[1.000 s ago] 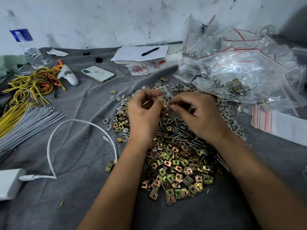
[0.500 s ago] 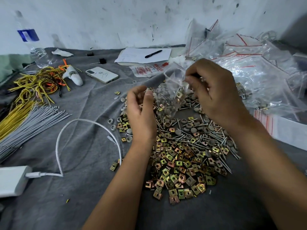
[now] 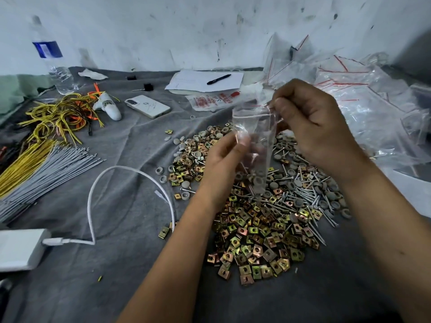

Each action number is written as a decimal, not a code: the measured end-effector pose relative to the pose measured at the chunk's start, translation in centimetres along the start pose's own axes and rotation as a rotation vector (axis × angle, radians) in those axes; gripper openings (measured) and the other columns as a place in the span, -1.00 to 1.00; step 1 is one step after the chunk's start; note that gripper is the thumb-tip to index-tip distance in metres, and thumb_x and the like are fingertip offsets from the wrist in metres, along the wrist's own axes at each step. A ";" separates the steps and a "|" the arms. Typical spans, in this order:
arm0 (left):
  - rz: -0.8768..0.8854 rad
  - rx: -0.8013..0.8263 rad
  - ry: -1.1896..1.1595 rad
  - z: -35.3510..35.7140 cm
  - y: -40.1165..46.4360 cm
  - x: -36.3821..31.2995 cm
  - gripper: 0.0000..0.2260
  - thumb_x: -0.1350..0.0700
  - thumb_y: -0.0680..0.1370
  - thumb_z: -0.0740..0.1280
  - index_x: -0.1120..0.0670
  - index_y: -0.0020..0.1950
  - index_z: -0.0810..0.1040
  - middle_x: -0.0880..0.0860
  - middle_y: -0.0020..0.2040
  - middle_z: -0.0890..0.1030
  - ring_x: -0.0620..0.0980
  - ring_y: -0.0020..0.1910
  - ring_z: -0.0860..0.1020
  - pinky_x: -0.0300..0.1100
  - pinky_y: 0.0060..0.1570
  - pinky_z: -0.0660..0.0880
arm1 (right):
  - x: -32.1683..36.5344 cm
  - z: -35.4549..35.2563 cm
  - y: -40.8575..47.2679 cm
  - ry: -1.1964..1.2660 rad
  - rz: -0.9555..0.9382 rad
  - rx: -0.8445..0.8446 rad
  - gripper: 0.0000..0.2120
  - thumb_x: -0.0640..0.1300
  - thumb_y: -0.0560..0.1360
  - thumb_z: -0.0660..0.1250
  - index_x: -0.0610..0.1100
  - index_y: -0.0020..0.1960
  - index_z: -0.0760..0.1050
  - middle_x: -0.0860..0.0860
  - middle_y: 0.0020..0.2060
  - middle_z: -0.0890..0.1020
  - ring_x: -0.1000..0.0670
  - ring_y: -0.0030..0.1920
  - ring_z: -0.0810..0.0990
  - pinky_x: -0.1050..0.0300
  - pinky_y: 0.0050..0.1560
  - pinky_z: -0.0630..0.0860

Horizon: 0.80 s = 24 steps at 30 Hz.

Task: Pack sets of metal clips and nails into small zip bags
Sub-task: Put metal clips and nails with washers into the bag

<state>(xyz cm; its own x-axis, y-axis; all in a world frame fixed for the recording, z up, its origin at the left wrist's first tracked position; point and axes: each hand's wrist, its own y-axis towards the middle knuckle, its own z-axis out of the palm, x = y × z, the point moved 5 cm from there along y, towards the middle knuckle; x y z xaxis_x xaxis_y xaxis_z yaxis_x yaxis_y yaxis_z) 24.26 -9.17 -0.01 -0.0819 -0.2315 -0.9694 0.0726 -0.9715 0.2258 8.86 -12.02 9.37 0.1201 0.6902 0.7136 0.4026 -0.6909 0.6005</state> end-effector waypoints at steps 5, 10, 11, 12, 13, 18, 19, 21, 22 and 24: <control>0.021 -0.084 0.038 -0.2 -0.4 0.0 -0.86 0.18 0.66 0.35 0.18 -0.08 0.60 0.07 -0.22 0.70 0.06 -0.29 0.67 0.03 -0.27 0.65 | -5.2 1.1 -3.0 0.252 0.429 -0.138 -0.58 0.25 0.64 0.14 -0.07 0.16 0.53 0.00 -0.10 0.73 -0.03 -0.12 0.73 0.05 -0.17 0.65; 0.041 -0.101 -0.002 0.1 -0.4 -0.3 -0.69 0.11 0.59 0.46 0.38 -0.04 0.51 0.36 -0.13 0.64 0.35 -0.22 0.63 0.23 -0.12 0.61 | -6.3 2.8 -4.9 0.110 0.377 -0.115 -0.73 0.19 0.58 0.35 0.01 -0.01 0.67 0.02 -0.16 0.73 0.04 -0.16 0.72 0.18 -0.16 0.64; 0.033 -0.093 0.005 0.2 -0.4 -0.2 -0.66 0.10 0.59 0.46 0.39 -0.05 0.51 0.34 -0.16 0.63 0.26 -0.26 0.60 0.13 -0.16 0.60 | -6.2 2.7 -4.8 0.120 0.359 -0.146 -0.80 0.06 0.61 0.36 -0.01 -0.05 0.68 0.01 -0.20 0.73 0.05 -0.20 0.72 0.21 -0.20 0.62; 0.020 -0.078 0.012 0.3 -0.4 -0.1 -0.67 0.09 0.59 0.45 0.37 -0.08 0.52 0.27 -0.20 0.62 0.16 -0.27 0.58 0.03 -0.20 0.57 | -6.3 2.6 -4.9 0.123 0.371 -0.176 -0.81 0.00 0.63 0.35 -0.02 -0.08 0.68 0.01 -0.22 0.72 0.04 -0.21 0.71 0.20 -0.20 0.61; 0.001 -0.062 0.016 0.3 -0.3 0.1 -0.70 0.08 0.60 0.44 0.33 -0.11 0.54 0.19 -0.23 0.63 0.07 -0.28 0.59 -0.06 -0.23 0.56 | -6.5 2.5 -4.9 0.132 0.393 -0.201 -0.76 -0.02 0.65 0.32 -0.01 -0.12 0.69 0.01 -0.24 0.72 0.03 -0.21 0.71 0.21 -0.18 0.61; -0.071 -0.027 -0.004 0.1 -0.2 0.3 -0.79 0.15 0.64 0.39 0.21 -0.16 0.56 0.11 -0.24 0.68 0.02 -0.29 0.65 -0.11 -0.32 0.61 | -6.3 1.7 -5.0 0.114 0.450 -0.285 -0.56 -0.02 0.73 0.14 0.00 -0.20 0.67 0.01 -0.31 0.72 0.03 -0.29 0.70 0.26 -0.23 0.58; -0.058 -0.033 -0.009 0.0 -0.2 0.2 -0.78 0.16 0.64 0.38 0.25 -0.15 0.54 0.18 -0.21 0.68 0.06 -0.29 0.65 -0.08 -0.33 0.60 | -6.3 1.5 -5.0 0.084 0.444 -0.300 -0.56 -0.01 0.74 0.12 -0.03 -0.17 0.67 -0.02 -0.32 0.71 -0.02 -0.32 0.70 0.16 -0.27 0.60; -0.040 -0.032 0.001 0.0 -0.2 0.1 -0.77 0.19 0.65 0.37 0.30 -0.13 0.51 0.29 -0.16 0.66 0.10 -0.30 0.64 -0.03 -0.31 0.61 | -6.3 1.0 -5.0 0.063 0.440 -0.338 -0.56 -0.01 0.74 0.12 -0.01 -0.17 0.67 -0.03 -0.33 0.70 -0.08 -0.37 0.68 0.03 -0.37 0.61; -0.046 -0.021 0.007 0.1 -0.2 0.1 -0.78 0.20 0.65 0.36 0.29 -0.14 0.50 0.28 -0.17 0.66 0.08 -0.32 0.65 -0.04 -0.32 0.62 | -6.2 0.9 -5.1 0.080 0.444 -0.356 -0.56 -0.02 0.74 0.12 0.03 -0.18 0.67 -0.01 -0.33 0.70 -0.09 -0.38 0.67 0.02 -0.41 0.62; -0.087 0.005 -0.016 0.3 -0.3 0.3 -0.78 0.22 0.66 0.33 0.23 -0.18 0.49 0.11 -0.25 0.66 0.01 -0.34 0.65 -0.13 -0.35 0.62 | -6.2 0.7 -5.2 0.185 0.452 -0.363 -0.62 -0.02 0.73 0.14 0.03 -0.12 0.67 -0.03 -0.31 0.70 -0.10 -0.37 0.66 0.07 -0.42 0.61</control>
<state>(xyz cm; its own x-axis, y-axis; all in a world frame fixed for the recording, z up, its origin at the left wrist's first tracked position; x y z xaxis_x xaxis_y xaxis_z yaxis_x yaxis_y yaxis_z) 23.95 -9.00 -0.37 -0.1037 -0.1470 -0.9837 0.0597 -0.9882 0.1413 6.71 -12.55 1.60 0.0345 0.2851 0.9579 0.0091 -0.9585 0.2850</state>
